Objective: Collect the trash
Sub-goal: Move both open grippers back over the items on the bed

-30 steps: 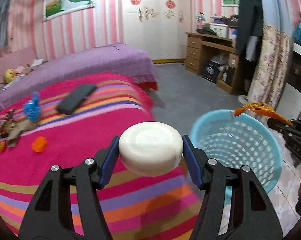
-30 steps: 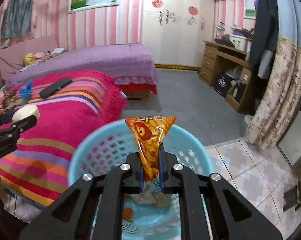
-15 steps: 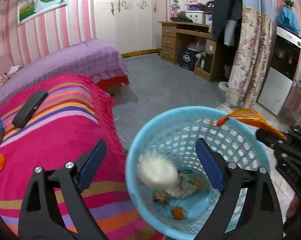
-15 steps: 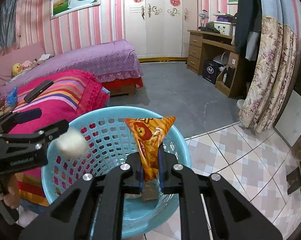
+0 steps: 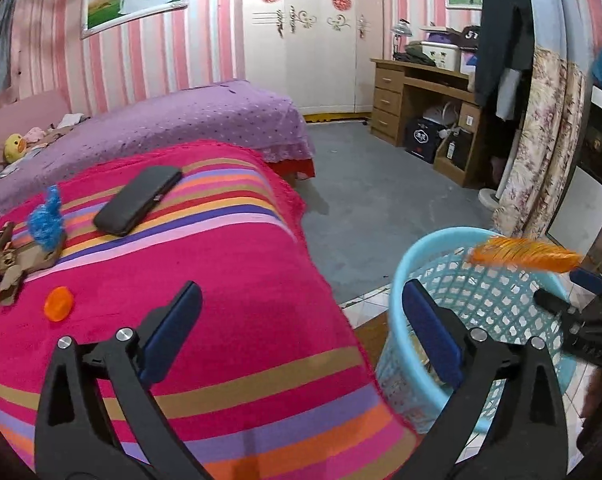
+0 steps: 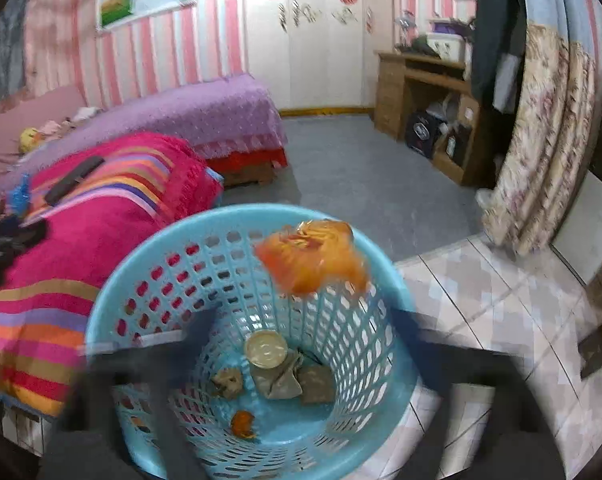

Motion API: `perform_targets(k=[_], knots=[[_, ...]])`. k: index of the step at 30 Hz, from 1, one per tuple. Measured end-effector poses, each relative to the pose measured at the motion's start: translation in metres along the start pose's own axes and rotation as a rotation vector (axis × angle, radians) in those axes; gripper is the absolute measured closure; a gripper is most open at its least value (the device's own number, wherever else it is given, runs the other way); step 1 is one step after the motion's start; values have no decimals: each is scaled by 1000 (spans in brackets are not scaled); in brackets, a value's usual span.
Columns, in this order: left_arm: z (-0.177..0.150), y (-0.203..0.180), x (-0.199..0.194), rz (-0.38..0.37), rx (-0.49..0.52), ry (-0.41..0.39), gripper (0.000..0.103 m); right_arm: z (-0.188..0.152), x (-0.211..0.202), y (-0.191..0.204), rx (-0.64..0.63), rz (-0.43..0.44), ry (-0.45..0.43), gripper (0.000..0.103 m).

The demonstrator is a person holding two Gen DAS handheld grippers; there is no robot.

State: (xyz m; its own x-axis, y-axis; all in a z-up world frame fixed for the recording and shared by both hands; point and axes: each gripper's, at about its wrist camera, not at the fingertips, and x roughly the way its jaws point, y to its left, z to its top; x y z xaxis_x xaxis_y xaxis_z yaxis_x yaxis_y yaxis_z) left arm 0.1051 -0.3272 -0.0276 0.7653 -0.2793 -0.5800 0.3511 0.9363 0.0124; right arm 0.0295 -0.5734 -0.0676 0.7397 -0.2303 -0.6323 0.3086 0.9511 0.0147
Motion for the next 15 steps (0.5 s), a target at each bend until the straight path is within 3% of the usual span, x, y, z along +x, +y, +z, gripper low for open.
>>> perform_targets(k=[7,15], knots=[[-2,47,-32,34,-26,-11,6,13,-15,29,-15,21,-49,8],[-1,134,-73,136,-60,-15,6,33,-25,111,-88,63,-111,6]])
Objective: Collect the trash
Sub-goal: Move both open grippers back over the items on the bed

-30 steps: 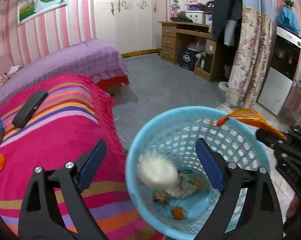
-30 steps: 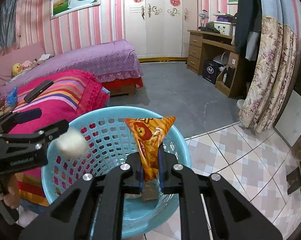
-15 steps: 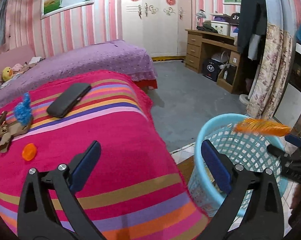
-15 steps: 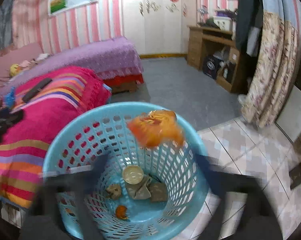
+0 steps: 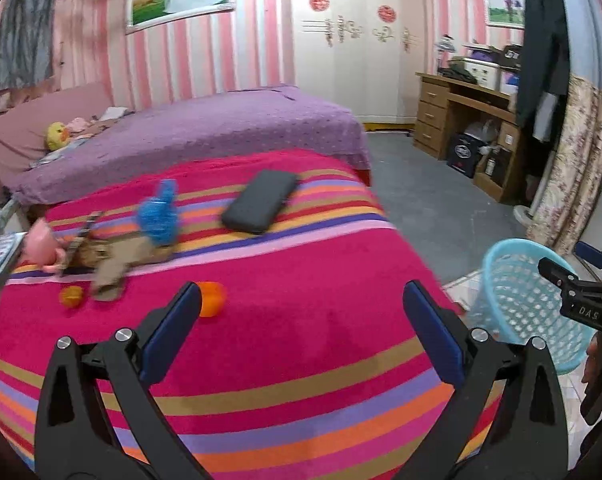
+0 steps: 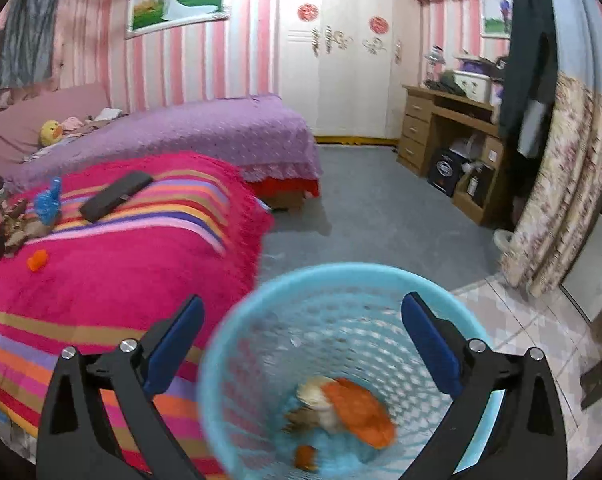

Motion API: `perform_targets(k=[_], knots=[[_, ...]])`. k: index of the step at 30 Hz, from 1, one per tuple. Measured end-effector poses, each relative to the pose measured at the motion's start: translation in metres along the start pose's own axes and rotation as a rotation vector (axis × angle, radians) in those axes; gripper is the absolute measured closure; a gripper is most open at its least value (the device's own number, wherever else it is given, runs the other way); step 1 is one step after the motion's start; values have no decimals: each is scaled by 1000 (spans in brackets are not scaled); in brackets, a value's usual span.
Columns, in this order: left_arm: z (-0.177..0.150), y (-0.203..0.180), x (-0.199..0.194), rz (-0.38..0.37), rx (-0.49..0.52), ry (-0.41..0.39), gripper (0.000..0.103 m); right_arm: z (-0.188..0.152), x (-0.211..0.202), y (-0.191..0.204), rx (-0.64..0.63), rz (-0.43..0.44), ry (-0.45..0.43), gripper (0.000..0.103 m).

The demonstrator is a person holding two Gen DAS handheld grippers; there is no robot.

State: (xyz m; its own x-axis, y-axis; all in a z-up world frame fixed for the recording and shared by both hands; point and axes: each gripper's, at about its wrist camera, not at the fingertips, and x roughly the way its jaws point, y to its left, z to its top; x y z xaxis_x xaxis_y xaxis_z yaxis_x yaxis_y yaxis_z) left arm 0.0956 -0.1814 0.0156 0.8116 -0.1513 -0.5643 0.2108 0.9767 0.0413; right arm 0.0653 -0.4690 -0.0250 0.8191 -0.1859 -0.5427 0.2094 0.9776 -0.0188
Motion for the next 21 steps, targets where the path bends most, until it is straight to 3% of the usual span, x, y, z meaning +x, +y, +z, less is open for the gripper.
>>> perform_targets(k=[9,15,21], knots=[[-9,129,-11,171,-49,-27,6,19,1,116,-53,152,-35,6],[-27,201,3,167,-152,29,6,18,14,191,-80,234,-12,6],[-43,246,16,226,-179,65,6,11,27,263,-170,278,9,6]])
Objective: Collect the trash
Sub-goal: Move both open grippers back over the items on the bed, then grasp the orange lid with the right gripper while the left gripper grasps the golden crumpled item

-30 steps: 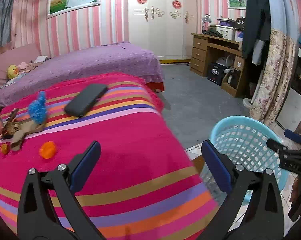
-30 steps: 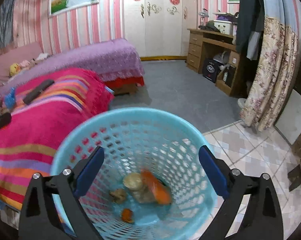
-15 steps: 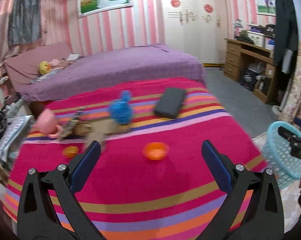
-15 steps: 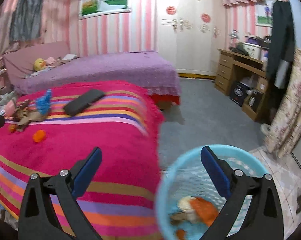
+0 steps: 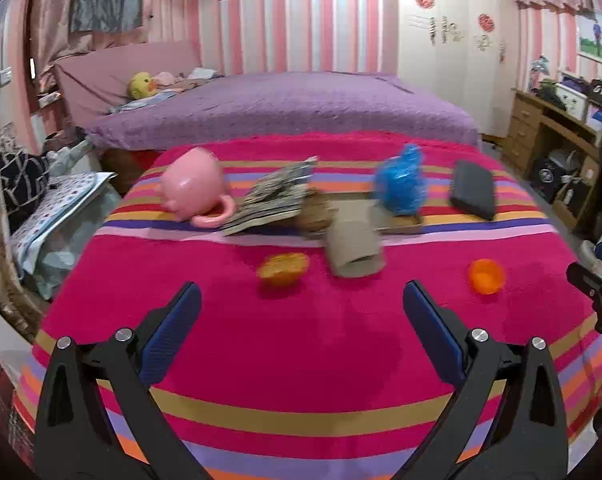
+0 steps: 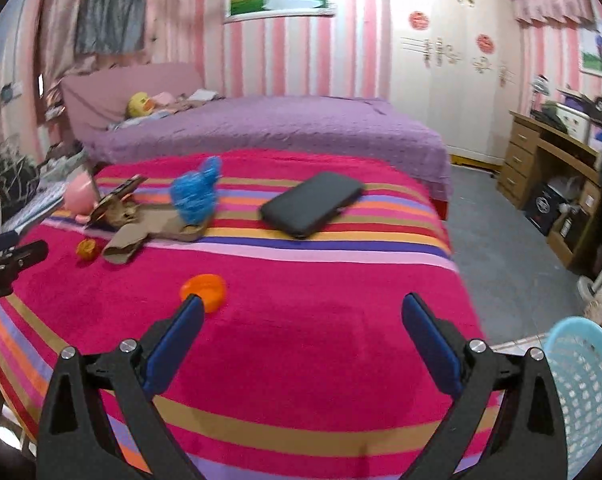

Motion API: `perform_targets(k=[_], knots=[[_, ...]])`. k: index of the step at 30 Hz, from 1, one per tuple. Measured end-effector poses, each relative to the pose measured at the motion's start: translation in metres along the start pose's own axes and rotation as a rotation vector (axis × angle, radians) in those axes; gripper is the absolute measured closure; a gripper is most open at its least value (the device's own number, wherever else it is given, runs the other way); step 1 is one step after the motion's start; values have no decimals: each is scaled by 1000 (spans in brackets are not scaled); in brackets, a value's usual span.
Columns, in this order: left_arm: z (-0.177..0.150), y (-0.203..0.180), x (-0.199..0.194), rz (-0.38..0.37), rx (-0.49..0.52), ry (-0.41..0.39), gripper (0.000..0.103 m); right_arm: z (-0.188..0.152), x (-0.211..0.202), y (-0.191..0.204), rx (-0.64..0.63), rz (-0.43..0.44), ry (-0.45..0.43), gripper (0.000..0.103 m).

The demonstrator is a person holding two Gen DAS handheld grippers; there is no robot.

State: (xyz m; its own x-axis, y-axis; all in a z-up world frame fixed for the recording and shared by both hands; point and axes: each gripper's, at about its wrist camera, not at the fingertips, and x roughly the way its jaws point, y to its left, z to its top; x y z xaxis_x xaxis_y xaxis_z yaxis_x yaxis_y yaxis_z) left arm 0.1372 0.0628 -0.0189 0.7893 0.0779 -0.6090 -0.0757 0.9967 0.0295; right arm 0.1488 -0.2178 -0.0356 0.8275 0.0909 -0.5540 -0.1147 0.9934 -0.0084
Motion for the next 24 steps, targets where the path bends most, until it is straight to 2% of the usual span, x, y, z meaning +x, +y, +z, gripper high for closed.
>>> perform_targets(k=[7,12,13,14,16,17,19,24], knots=[[-8,25,17,8,-11,49,6,6,42,40,-33,40,82,6],[-12,32,33,13,-40,94,6,4,77,58,-66,44,190,10],[-12,33,37,13,-43,100,6,3,83,60,-71,51,212,22],[-13,33,38,14,-42,102,6,3,89,63,-78,65,229,41],[-13,33,42,17,-41,104,6,4,93,63,-76,117,239,59],[-13,32,43,14,-42,108,6,5,93,64,-78,127,234,63],[-14,31,45,9,-46,111,6,4,89,63,-78,145,219,63],[-11,24,56,37,-37,123,6,8,64,51,-91,124,155,63]])
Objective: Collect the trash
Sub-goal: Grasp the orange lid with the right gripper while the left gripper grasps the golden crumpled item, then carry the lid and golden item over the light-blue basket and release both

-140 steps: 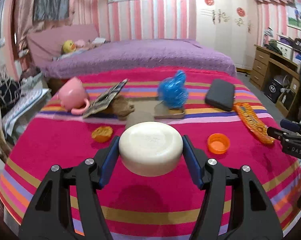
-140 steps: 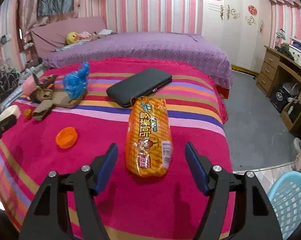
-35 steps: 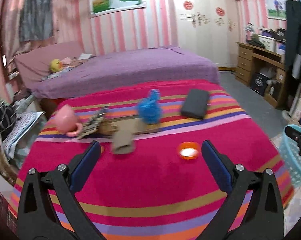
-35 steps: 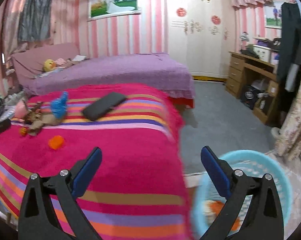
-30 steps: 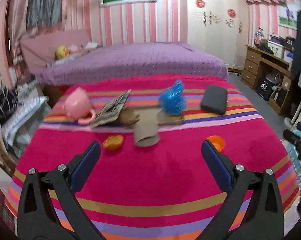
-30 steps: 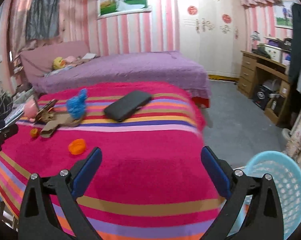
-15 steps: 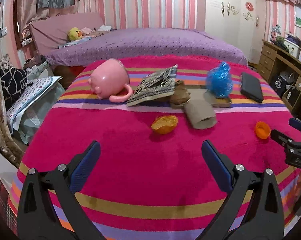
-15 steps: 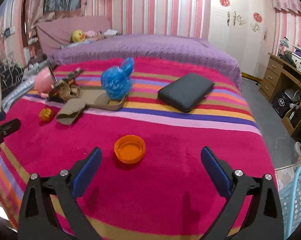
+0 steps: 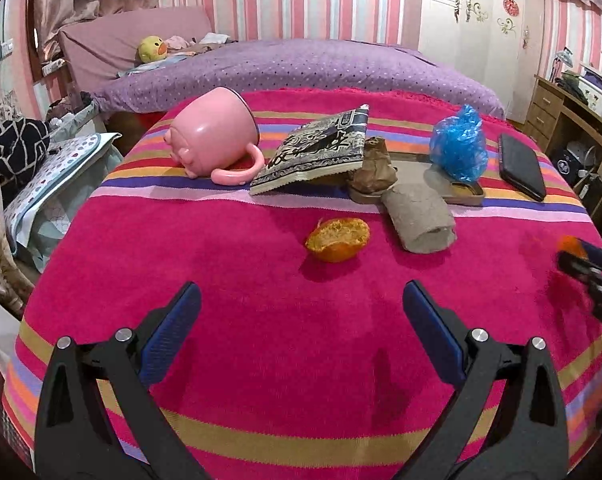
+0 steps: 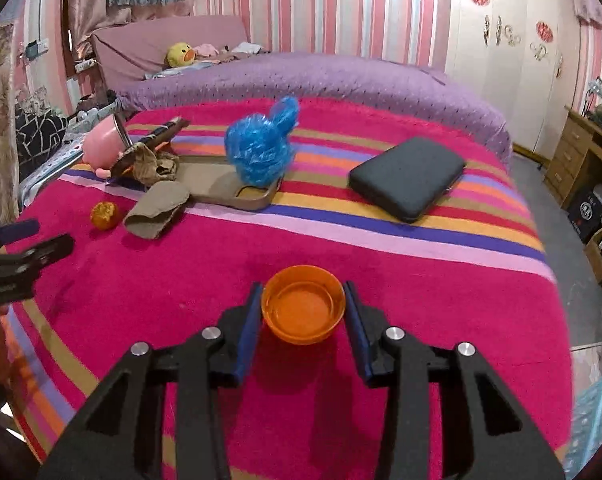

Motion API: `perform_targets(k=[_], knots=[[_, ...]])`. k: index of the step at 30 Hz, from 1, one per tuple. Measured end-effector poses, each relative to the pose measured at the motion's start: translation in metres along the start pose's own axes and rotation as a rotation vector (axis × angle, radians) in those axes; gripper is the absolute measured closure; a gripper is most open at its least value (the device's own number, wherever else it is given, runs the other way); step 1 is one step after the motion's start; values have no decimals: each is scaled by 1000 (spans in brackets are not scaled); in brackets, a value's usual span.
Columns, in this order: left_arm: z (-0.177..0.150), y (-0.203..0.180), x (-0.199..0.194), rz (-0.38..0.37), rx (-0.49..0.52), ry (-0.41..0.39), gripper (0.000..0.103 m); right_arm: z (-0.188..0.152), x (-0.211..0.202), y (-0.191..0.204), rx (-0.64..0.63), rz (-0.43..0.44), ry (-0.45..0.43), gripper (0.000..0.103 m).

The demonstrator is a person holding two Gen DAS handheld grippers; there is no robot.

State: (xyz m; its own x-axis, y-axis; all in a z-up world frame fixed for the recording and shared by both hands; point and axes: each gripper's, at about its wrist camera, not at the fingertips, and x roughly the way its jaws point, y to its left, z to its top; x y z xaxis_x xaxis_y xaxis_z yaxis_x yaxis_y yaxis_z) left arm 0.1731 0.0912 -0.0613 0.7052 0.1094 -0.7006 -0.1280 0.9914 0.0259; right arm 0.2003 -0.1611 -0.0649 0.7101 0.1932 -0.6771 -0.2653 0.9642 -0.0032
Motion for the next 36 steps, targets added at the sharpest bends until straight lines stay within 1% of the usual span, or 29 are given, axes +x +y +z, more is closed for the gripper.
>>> perform_targets(k=[1,3,5,7,8,10,14,15,16,19,23,26,28,33,36], knots=[[2,-1,4,9,-1,11,6,-1,-6,-3,-6,-7,-5,63],[7,-2,12,-5,-23,21,7,-3,-16,-12,-8,-28,-19,63],[11,-4,19,-7,-32,32,14,-5,-23,-25,14,-35,-29,63],[14,-9,27,-18,-31,51,25,-7,-28,-37,29,-43,-32,63],[16,-12,30,-16,-27,60,28,-7,-29,-41,30,-49,-32,63],[18,-17,37,-5,-18,76,39,-9,-29,-48,35,-58,-31,63],[23,-18,45,-34,-40,90,57,-9,-30,-55,38,-56,-30,63],[23,-17,45,-42,-46,89,70,-9,-29,-56,35,-56,-31,63],[23,-15,43,-45,-58,82,75,-9,-29,-55,33,-56,-30,63],[20,-9,35,-55,-80,72,79,-12,-32,-54,18,-50,-32,63],[11,-13,7,-8,-51,34,79,-16,-42,-55,-5,-51,-47,63],[7,-16,-14,-4,-62,9,79,-18,-51,-60,-3,-46,-66,63],[1,-24,-32,-4,-58,-19,79,-20,-58,-64,1,-38,-79,63],[-18,-60,-62,20,22,-70,79,-26,-76,-71,-1,-18,-102,63],[-23,-81,-75,6,45,-94,79,-30,-92,-84,12,-3,-119,63]])
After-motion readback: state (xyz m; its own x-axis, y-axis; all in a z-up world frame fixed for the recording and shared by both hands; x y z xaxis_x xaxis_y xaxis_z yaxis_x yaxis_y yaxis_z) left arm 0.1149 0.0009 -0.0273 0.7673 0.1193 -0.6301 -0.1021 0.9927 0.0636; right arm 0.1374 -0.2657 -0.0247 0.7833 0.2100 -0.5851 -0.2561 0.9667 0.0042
